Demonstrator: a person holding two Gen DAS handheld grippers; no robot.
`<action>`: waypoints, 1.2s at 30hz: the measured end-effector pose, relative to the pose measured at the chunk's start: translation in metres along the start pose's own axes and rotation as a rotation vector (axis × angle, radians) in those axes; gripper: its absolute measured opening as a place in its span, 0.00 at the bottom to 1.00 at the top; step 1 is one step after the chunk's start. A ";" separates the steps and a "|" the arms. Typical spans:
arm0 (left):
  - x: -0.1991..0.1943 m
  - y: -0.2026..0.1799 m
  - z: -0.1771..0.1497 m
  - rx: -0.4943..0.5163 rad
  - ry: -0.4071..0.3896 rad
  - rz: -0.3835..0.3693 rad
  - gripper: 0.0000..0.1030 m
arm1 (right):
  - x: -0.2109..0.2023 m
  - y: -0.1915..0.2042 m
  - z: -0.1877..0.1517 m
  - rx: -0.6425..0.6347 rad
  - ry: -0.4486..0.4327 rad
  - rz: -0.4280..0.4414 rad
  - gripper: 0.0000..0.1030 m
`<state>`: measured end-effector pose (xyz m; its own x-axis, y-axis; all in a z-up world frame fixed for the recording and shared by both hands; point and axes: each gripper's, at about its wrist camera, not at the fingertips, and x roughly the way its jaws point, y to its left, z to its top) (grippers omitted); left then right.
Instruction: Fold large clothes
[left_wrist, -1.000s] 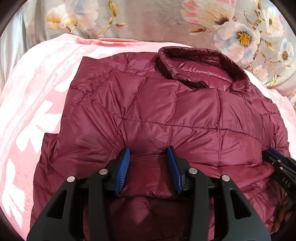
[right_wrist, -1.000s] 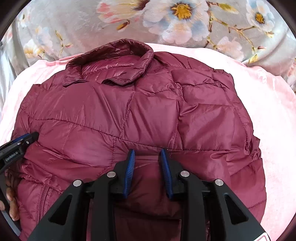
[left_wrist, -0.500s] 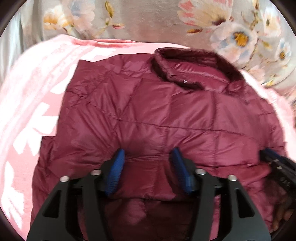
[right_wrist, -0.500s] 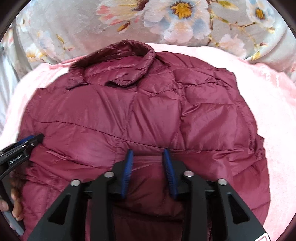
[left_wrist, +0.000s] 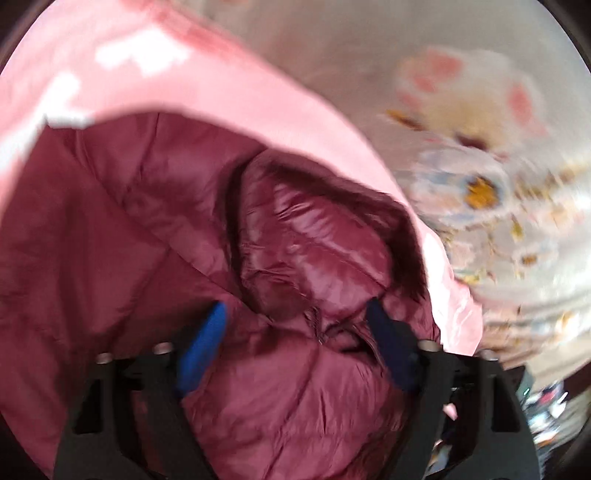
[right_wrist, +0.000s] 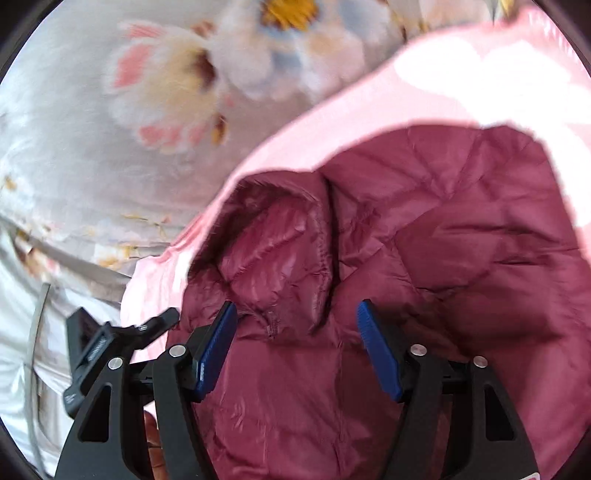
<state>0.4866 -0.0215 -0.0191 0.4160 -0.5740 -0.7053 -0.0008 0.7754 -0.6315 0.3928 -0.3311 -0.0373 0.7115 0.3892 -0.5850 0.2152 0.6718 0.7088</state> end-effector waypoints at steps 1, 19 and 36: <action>0.007 0.004 0.002 -0.015 0.018 0.002 0.51 | 0.010 -0.001 0.001 0.002 0.027 0.005 0.52; 0.022 -0.007 -0.056 0.430 -0.128 0.282 0.16 | 0.031 0.014 -0.047 -0.488 -0.033 -0.385 0.04; -0.042 -0.064 0.056 0.277 -0.243 0.257 0.27 | -0.020 0.046 0.065 -0.223 -0.176 -0.200 0.16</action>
<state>0.5200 -0.0323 0.0692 0.6359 -0.3004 -0.7109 0.0978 0.9451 -0.3118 0.4321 -0.3488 0.0321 0.7787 0.1345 -0.6128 0.2245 0.8524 0.4723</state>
